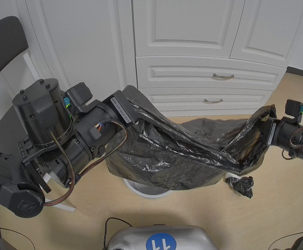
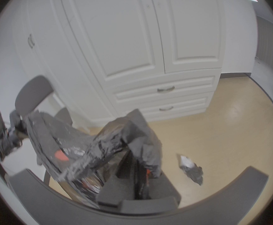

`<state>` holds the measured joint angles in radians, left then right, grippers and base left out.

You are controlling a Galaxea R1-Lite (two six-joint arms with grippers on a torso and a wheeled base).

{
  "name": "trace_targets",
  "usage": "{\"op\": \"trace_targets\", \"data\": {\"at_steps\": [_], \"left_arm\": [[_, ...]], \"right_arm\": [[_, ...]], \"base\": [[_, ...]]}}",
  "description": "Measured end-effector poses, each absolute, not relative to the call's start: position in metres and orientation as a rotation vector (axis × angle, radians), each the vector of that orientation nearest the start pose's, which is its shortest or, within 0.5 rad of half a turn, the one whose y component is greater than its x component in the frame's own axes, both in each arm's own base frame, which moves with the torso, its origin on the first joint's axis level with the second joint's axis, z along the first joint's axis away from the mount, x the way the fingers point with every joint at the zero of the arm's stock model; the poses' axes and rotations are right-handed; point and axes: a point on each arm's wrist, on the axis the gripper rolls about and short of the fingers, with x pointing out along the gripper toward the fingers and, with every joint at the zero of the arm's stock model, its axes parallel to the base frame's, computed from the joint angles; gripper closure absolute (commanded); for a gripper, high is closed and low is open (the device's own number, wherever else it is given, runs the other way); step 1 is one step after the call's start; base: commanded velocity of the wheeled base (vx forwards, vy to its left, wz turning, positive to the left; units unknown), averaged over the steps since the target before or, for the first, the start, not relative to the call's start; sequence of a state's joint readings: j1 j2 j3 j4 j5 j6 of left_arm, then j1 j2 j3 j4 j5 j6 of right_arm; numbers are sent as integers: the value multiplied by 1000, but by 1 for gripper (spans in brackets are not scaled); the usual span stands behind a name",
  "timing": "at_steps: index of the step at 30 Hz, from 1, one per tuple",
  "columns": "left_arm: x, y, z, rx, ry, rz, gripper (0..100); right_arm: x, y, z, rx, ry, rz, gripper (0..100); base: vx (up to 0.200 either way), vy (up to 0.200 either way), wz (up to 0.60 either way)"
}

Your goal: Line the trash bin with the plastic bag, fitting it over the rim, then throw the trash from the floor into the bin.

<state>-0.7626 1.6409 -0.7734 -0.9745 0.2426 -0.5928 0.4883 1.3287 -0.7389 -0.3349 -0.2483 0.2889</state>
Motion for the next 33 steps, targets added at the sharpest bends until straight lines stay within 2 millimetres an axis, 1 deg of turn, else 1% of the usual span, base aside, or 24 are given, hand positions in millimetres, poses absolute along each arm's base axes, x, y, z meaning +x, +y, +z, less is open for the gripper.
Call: {"op": "trace_targets", "data": {"at_steps": [3,9,12,15,19,21,24,29,33], "left_arm": [[217,-199,227,-648,37,-538,100],[219,-199,230,-672,-3,-546,100],[220,-199,231,-678,-13,-546,100],[221,-198,229,-679,-15,-541,100],[224,-196,224,-663,4,-530,100],[225,-195,218,-643,26,-522,100],[226,-194,205,-580,102,-505,100],[222,-191,180,-430,295,-474,100],[212,-182,160,-267,490,-444,100]], "right_arm": [[201,100,237,262,175,197,100],[212,106,247,357,23,210,100],[215,107,247,384,-27,222,100],[216,108,241,387,-33,227,100],[218,109,229,361,15,227,100],[218,110,222,340,49,230,100],[217,111,208,278,133,225,100],[212,110,186,168,297,211,100],[204,107,171,63,439,216,100]], "base": [[0,0,0],[0,0,0],[0,0,0],[0,0,0],[0,0,0],[0,0,0],[0,0,0],[0,0,0],[0,0,0]]}}
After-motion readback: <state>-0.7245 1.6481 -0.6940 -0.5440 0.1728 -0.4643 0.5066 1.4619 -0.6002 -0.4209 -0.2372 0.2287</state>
